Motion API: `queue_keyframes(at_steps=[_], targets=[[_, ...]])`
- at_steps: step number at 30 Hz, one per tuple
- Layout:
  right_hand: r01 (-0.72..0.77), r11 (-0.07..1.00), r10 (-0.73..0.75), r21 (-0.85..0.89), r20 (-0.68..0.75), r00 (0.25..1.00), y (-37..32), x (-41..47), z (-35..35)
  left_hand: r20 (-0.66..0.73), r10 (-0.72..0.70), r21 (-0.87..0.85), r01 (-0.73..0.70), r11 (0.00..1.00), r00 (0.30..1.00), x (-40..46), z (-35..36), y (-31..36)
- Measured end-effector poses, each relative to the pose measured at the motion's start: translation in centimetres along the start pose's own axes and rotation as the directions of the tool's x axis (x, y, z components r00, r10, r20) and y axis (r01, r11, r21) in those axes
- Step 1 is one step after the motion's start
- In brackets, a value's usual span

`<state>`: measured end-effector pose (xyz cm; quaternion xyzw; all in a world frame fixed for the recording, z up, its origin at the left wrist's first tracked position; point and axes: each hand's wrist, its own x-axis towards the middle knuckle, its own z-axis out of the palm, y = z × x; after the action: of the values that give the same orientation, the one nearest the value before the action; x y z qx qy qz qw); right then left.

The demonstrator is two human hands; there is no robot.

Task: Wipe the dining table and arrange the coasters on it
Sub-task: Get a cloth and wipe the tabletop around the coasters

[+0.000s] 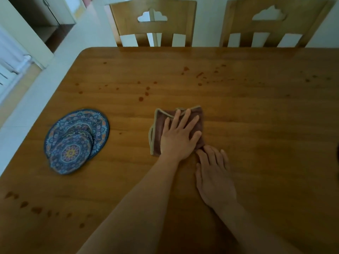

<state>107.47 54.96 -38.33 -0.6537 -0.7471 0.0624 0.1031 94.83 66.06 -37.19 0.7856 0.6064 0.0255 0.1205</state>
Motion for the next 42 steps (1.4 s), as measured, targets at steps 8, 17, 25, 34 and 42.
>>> queue_keyframes(at_steps=[8, 17, 25, 34, 42], targets=[[-0.029, 0.985, 0.039, 0.171, -0.051, 0.998, -0.1, -0.4, -0.7, 0.046, 0.044, 0.021, -0.045, 0.999, 0.998, -13.9, 0.2, -2.5], [-0.032, 0.997, 0.032, 0.073, 0.010, 0.999, -0.3, 0.1, -0.8, -0.037, -0.187, 0.047, 0.189, 0.981, 0.982, -10.1, -0.7, -5.6], [-0.019, 0.998, 0.019, 0.066, 0.010, 1.000, -0.1, 0.0, -0.7, -0.039, -0.351, 0.011, 0.352, 0.936, 0.935, -5.6, -0.3, -3.6], [-0.013, 0.994, 0.013, 0.108, 0.004, 1.000, 0.1, -0.2, -0.7, 0.039, -0.257, -0.080, 0.260, 0.962, 0.966, -13.7, 1.6, 2.9], [0.010, 0.996, -0.008, 0.087, -0.023, 1.000, 0.1, -0.3, -0.5, 0.125, -0.278, -0.172, 0.297, 0.939, 0.952, -18.7, 1.1, 3.0]])
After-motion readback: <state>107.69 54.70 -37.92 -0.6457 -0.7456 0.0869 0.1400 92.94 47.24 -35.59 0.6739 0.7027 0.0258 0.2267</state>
